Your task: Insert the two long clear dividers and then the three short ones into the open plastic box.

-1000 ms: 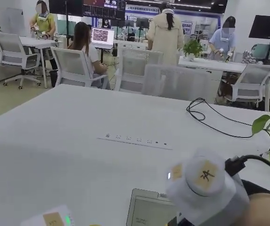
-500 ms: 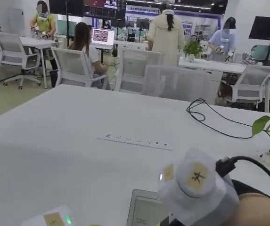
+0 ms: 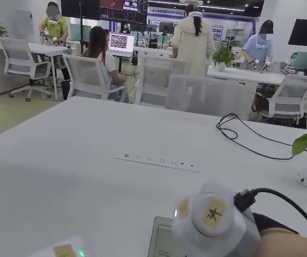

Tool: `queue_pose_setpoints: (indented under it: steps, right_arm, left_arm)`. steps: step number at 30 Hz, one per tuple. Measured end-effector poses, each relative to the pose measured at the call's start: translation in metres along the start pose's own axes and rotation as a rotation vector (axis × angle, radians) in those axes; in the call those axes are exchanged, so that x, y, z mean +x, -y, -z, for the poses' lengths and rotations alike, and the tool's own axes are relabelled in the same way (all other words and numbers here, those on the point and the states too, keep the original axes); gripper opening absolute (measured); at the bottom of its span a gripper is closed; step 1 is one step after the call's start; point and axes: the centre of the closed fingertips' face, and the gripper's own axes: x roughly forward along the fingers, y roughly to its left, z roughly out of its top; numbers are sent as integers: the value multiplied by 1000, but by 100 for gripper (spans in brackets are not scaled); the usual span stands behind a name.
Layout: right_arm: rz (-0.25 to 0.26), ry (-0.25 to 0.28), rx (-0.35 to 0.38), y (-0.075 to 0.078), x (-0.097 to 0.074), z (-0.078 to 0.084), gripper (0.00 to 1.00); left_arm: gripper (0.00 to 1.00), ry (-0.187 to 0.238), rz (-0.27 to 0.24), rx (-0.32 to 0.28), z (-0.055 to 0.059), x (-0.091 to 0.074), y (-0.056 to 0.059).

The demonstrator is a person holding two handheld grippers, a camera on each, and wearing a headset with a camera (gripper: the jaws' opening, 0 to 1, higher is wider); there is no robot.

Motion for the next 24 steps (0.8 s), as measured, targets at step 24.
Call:
queue_pose_setpoints:
  steps: [24]
  right_arm:
    - [-8,-76,-22,0,26,10,2]
  left_arm:
    - [75,7,-4,7,-4,-2,0]
